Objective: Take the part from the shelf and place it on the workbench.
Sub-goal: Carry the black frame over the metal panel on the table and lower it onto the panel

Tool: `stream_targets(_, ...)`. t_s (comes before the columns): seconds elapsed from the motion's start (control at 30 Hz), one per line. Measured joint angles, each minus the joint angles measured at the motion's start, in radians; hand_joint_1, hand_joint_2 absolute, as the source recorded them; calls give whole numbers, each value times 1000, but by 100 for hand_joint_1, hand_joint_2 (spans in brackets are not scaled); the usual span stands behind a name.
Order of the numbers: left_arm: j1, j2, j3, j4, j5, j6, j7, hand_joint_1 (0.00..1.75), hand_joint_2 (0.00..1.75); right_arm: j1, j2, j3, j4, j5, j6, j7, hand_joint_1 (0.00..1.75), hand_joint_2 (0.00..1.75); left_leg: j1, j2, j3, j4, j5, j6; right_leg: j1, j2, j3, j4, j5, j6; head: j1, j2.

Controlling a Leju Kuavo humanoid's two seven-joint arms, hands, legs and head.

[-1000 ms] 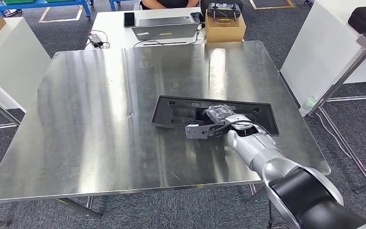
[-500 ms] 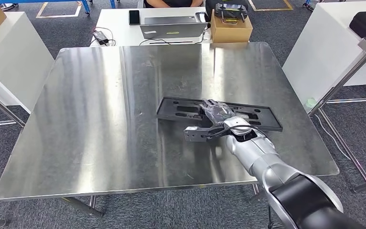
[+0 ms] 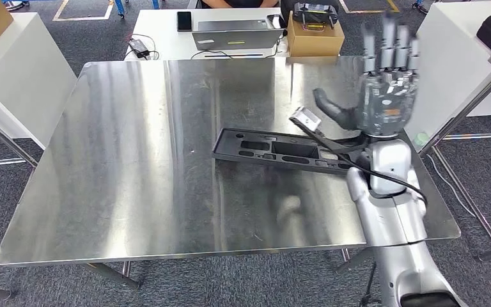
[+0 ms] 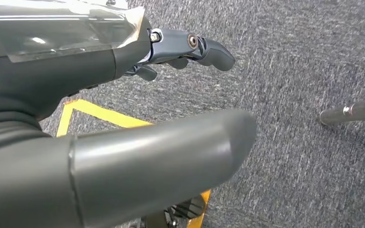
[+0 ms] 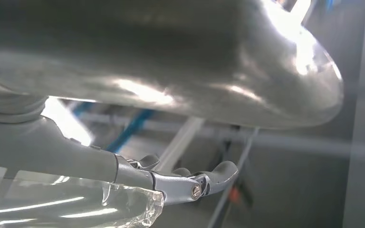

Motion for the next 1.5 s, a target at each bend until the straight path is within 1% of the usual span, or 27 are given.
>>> stream_targets(0.2, 17, -12, 27, 0, -8, 22, -38, 0, 0, 84, -1, -132, -223, -88, -13, -193, 0, 0, 0, 0, 0, 0, -1, 1, 0, 0, 0, 0, 0, 0, 0, 0)
stream_targets(0.27, 19, -15, 34, 0, -8, 24, -42, 0, 0, 97, 4, -159, -257, -111, -13, -224, 0, 0, 0, 0, 0, 0, -1, 1, 0, 0, 0, 0, 0, 0, 0, 0)
stream_targets(0.4, 20, -19, 46, 0, -8, 24, -46, 0, 0, 112, 11, -189, -298, -131, -13, -251, 0, 0, 0, 0, 0, 0, -1, 1, 0, 0, 0, 0, 0, 0, 0, 0)
stream_targets(0.53, 20, -20, 57, 0, -4, 27, -56, 0, 0, 123, 27, -205, -310, -187, -13, -330, 0, 0, 0, 0, 1, 0, -1, 1, 0, 0, 0, 0, 0, 0, 0, 0)
stream_targets(0.6, 23, -20, 70, -1, 3, 30, -70, 0, 0, 139, 46, -217, -312, -243, -13, -389, 0, 0, 0, 0, 1, 0, -1, 1, 0, 0, 0, 0, 0, 0, 0, 0)
stream_targets(0.7, 26, -19, 99, -2, 18, 30, -99, 0, 0, 191, 83, -231, -322, -407, -13, -496, 0, 0, 0, 0, 0, 0, -1, 1, 0, 0, 1, -1, 0, 1, 0, 0)
stream_targets(0.73, 27, -17, 108, -2, 21, 28, -105, 0, 0, 215, 94, -230, -328, -463, -13, -520, 0, 0, -1, 0, 1, 0, -2, 6, -5, 0, 3, -4, 2, 6, -1, 0)
stream_targets(0.8, 28, -13, 126, -3, 24, 26, -106, 0, 0, 264, 114, -221, -342, -547, -13, -546, 0, 0, 1, 1, 12, -17, 8, 20, -7, -2, 8, -11, 3, 15, -1, 0)
stream_targets(0.83, 28, -11, 134, -4, 22, 29, -100, 0, 0, 290, 124, -212, -350, -582, -14, -554, 0, 0, 4, 3, 20, -30, 16, 29, -7, -2, 4, 3, -9, 13, 0, 0)
stream_targets(0.87, 28, -11, 140, -4, 19, 34, -93, 0, 0, 317, 133, -201, -358, -618, -14, -559, 0, 0, 7, 4, 26, -42, 24, 33, -3, -2, -10, 40, -33, 5, 1, 0)
stream_targets(0.93, 28, -10, 151, -4, 9, 44, -77, 0, 0, 386, 146, -165, -370, -684, -14, -561, 0, 0, 9, 6, 26, -48, 31, 37, -3, -1, -64, 171, -101, -15, 1, 0)
stream_targets(0.97, 28, -9, 154, -4, 4, 47, -71, 0, 0, 422, 149, -142, -372, -706, -14, -556, 0, 0, 9, 6, 22, -47, 32, 36, -3, -1, -90, 233, -127, -18, 1, 0)
stream_targets(1.0, 29, -9, 157, -4, 1, 47, -67, 0, 0, 455, 150, -117, -374, -722, -14, -549, 0, 0, 9, 5, 18, -44, 33, 34, -4, -1, -102, 269, -140, -15, 0, 0)
stream_targets(1.03, 28, -9, 161, -4, 0, 46, -63, 0, 0, 483, 151, -92, -375, -734, -14, -542, 0, 0, 10, 5, 13, -40, 34, 30, -6, -1, -93, 263, -137, -7, 0, 0)
stream_targets(1.07, 28, -9, 165, -4, -2, 45, -58, 0, 0, 507, 151, -70, -377, -747, -14, -535, 0, 0, 13, 5, 6, -32, 34, 25, -10, -1, -64, 218, -122, 4, 0, 0)
stream_targets(1.1, 28, -8, 168, -4, -2, 41, -53, 0, 0, 527, 150, -49, -379, -763, -14, -529, 0, 0, 16, 4, -2, -20, 32, 18, -16, -1, -22, 147, -104, 16, 0, 0)
stream_targets(1.13, 28, -5, 172, -5, -2, 37, -46, 0, 0, 545, 150, -32, -382, -780, -14, -525, 0, 0, 16, 3, -12, -7, 29, 8, -18, 0, 10, 89, -87, 24, 1, 0)
stream_targets(1.17, 28, -2, 175, -5, -1, 32, -40, 0, 0, 561, 149, -19, -385, -796, -14, -524, 0, 0, 16, 2, -19, 6, 24, -2, -18, 2, 30, 53, -77, 23, 0, 0)
stream_targets(1.2, 28, 1, 179, -6, 1, 28, -34, 0, 0, 574, 148, -7, -388, -812, -14, -525, 0, 0, 16, 1, -25, 15, 22, -10, -16, 4, 36, 41, -74, 17, 0, 0)
stream_targets(1.23, 29, 3, 184, -6, 3, 26, -30, 0, 0, 586, 147, 2, -390, -825, -13, -527, 0, 0, 15, 0, -28, 18, 24, -16, -12, 6, 30, 50, -70, 6, -2, 0)
stream_targets(1.3, 31, 4, 194, -6, 5, 26, -25, 0, 0, 602, 145, 17, -394, -842, -6, -529, 0, 0, 21, 0, -33, 21, 26, -25, -12, 6, 23, 55, -61, -14, -3, 0)
stream_targets(1.33, 33, 5, 198, -6, 5, 26, -22, 0, 0, 608, 144, 23, -396, -846, -2, -530, 0, 0, 24, 3, -38, 34, 12, -28, -12, 5, 18, 55, -55, -23, -4, 0)
stream_targets(1.37, 34, 6, 201, -6, 4, 27, -20, 0, 0, 612, 144, 28, -399, -848, 2, -530, 0, 0, 26, 6, -51, 65, -20, -32, -12, 3, 10, 55, -48, -32, -4, 0)
stream_targets(1.4, 34, 6, 203, -6, 4, 27, -19, 0, 0, 617, 144, 33, -402, -849, 6, -530, 0, 0, 27, 10, -70, 119, -66, -35, -10, 1, 2, 55, -40, -40, -5, 0)
stream_targets(1.43, 34, 6, 204, -6, 3, 27, -18, 0, 0, 621, 144, 36, -405, -849, 9, -530, 0, 0, 27, 12, -92, 185, -115, -37, -7, -1, -10, 55, -33, -45, -5, 0)
stream_targets(1.47, 34, 6, 205, -6, 3, 27, -17, 0, 0, 626, 144, 38, -407, -849, 10, -530, 0, 0, 27, 13, -111, 250, -155, -38, -3, -3, -21, 55, -24, -48, -6, 0)
stream_targets(1.5, 35, 6, 207, -6, 2, 28, -16, 0, 0, 630, 144, 40, -407, -849, 11, -530, 0, 0, 26, 13, -116, 291, -178, -37, 0, -4, -33, 56, -16, -49, -6, 0)
